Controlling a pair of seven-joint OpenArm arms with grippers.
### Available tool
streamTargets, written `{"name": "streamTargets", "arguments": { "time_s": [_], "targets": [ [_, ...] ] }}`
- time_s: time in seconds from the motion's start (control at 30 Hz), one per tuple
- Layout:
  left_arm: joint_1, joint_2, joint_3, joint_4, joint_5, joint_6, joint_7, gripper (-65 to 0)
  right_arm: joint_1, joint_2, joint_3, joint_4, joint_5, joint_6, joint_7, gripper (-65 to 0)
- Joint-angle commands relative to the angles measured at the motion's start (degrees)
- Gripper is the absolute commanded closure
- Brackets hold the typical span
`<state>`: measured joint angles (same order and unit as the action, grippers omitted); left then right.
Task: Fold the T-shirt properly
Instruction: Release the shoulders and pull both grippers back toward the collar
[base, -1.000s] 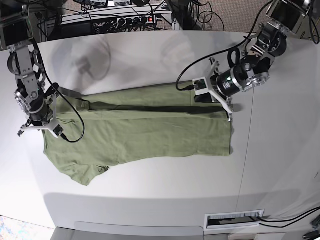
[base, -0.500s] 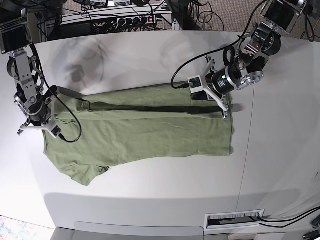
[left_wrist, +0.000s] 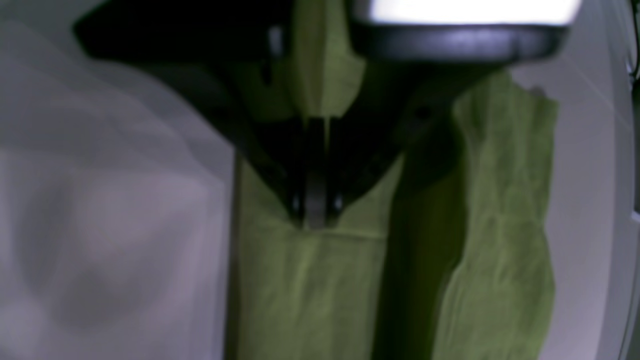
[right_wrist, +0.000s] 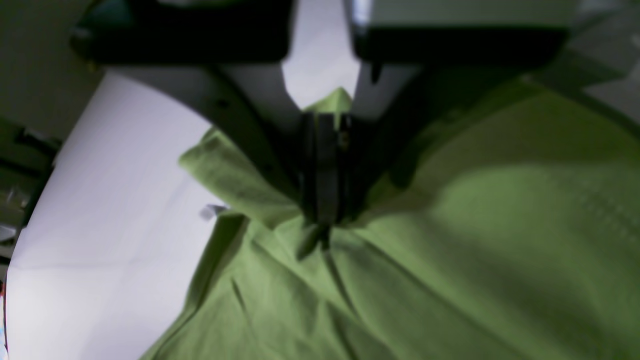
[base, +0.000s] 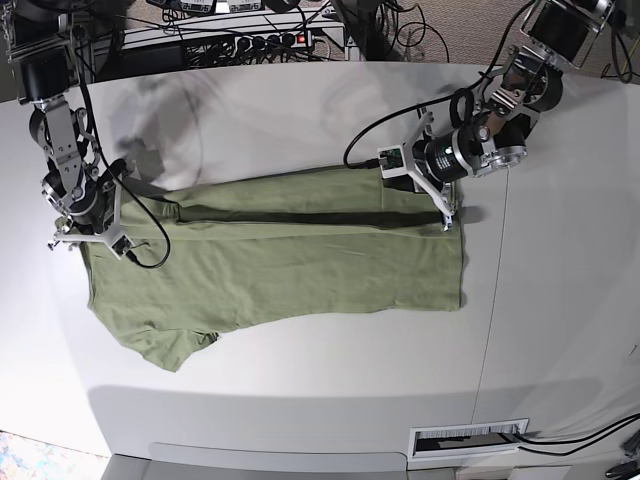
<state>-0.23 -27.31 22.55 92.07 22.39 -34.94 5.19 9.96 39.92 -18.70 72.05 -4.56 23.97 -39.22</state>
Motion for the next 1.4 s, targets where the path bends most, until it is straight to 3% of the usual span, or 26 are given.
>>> {"name": "streamTargets", "arguments": {
  "time_s": [0.0,0.17,0.6,0.97,1.13,1.27,1.37],
  "targets": [
    [-0.5,-1.0,-0.2,-0.3,0.1,-1.1,0.5,0.0,0.0,0.5,0.2,-0.2,0.7,1.4,-1.7,0.0],
    [0.3,-4.6,-0.2,-0.9,-0.1,-3.8,0.7,0.0,-2.6,1.4,0.2,1.9,0.7,2.8,-4.6,0.0],
    [10.9,-12.2,-0.2,2.5,-0.5,-4.1,0.8,0.0,-12.2,8.0,0.2,14.7,8.4,3.1,-12.2,0.0],
    [22.8,-20.0,-0.2,5.0,0.6,-3.7,1.0,0.0,-20.2,8.7,0.2,21.5,9.7,3.1,-17.9,0.0],
    [25.5,-23.4,-0.2,8.5,0.6,2.3,3.0,0.0,-22.4,8.7,0.4,24.8,9.2,3.1,-20.1,0.0],
    [24.4,-23.3,-0.2,9.3,0.6,11.8,7.5,0.0,-22.3,8.7,0.4,25.0,8.1,3.0,-20.1,0.0],
    [23.2,-23.3,-0.2,9.3,1.1,17.4,8.0,0.0,-22.3,8.7,0.4,25.0,7.5,3.0,-20.2,0.0]
  ]
}}
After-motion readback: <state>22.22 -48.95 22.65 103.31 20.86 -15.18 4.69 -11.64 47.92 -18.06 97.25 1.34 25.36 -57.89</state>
